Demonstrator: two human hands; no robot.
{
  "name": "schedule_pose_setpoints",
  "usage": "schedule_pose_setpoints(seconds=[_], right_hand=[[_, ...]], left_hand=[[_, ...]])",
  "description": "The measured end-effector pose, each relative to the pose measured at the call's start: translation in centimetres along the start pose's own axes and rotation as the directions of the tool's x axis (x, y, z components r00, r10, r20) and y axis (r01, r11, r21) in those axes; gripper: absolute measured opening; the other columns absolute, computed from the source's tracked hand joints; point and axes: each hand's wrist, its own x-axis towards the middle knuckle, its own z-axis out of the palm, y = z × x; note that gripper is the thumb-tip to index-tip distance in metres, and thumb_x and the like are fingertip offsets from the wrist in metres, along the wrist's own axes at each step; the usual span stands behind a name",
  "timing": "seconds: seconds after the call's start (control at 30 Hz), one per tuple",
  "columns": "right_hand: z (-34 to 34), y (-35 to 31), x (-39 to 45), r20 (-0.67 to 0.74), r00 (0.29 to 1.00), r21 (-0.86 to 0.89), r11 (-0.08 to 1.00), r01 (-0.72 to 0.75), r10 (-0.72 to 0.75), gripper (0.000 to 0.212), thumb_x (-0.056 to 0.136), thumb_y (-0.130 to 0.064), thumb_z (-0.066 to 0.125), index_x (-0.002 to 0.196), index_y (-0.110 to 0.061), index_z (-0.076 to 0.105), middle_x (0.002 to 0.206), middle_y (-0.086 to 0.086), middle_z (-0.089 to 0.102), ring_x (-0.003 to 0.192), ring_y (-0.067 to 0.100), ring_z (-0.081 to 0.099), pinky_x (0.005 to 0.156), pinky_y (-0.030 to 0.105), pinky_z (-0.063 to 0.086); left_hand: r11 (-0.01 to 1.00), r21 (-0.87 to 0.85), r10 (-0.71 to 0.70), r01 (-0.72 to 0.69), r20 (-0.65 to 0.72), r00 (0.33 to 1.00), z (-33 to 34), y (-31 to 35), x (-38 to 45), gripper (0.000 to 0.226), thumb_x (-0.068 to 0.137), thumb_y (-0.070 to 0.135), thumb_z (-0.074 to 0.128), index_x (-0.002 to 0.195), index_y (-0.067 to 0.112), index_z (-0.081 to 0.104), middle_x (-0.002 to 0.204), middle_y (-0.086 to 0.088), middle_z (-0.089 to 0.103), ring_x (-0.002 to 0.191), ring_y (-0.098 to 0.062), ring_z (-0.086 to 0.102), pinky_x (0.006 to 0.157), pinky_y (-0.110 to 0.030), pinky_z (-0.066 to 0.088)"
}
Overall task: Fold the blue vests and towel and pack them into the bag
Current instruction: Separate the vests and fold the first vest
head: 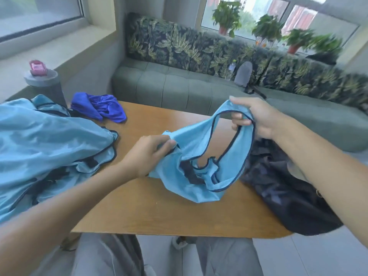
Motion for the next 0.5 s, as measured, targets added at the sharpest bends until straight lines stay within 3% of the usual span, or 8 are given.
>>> schedule_pose_setpoints(seconds=[0.17,0.33,0.4,0.5], right_hand=[[0.4,-5.8,-3.1,0.033,0.99,0.191,0.973,0.129,-0.137,0.034,0.103,-0.034,0.044,0.09,-0.008,0.062,0.069,0.002,0.051,0.053,0.015,0.042,0.066,0.029,0.05],[-0.1,-6.2,-3.2,0.095,0.978,0.241,0.957,0.16,-0.188,0.034,0.104,-0.027,0.044,0.118,-0.001,0.06,0.091,0.007,0.066,0.075,0.021,0.061,0.081,0.036,0.054],[0.2,-6.0,-2.9,0.112,0.976,0.223,0.961,0.16,-0.189,0.033,0.104,-0.025,0.045,0.117,-0.004,0.065,0.101,0.009,0.068,0.087,0.023,0.062,0.085,0.036,0.054],[1.3,-5.4,-2.2,0.143,0.976,0.184,0.973,0.139,-0.166,0.035,0.103,-0.022,0.046,0.122,-0.004,0.069,0.12,0.015,0.068,0.104,0.03,0.062,0.099,0.043,0.053]], left_hand=[[0.965,0.256,0.08,-0.061,-0.063,0.995,-6.1,-1.3,5.0,0.043,0.106,0.043,0.047,0.074,0.014,0.045,0.061,0.0,0.046,0.065,-0.029,0.046,0.062,-0.045,0.039],[0.831,0.546,0.022,0.109,-0.227,0.974,-9.3,-3.9,8.2,0.011,0.1,0.014,0.051,0.097,0.015,0.062,0.094,-0.007,0.062,0.087,-0.037,0.057,0.074,-0.048,0.048],[0.853,0.502,-0.002,0.142,-0.27,0.963,-9.1,-3.2,8.2,0.014,0.1,0.018,0.053,0.103,0.015,0.066,0.1,-0.01,0.063,0.091,-0.039,0.058,0.078,-0.049,0.05],[0.982,0.147,-0.088,0.114,-0.172,0.981,-7.5,0.7,7.1,0.035,0.105,0.041,0.048,0.095,0.017,0.072,0.092,0.0,0.073,0.093,-0.027,0.067,0.087,-0.042,0.052]])
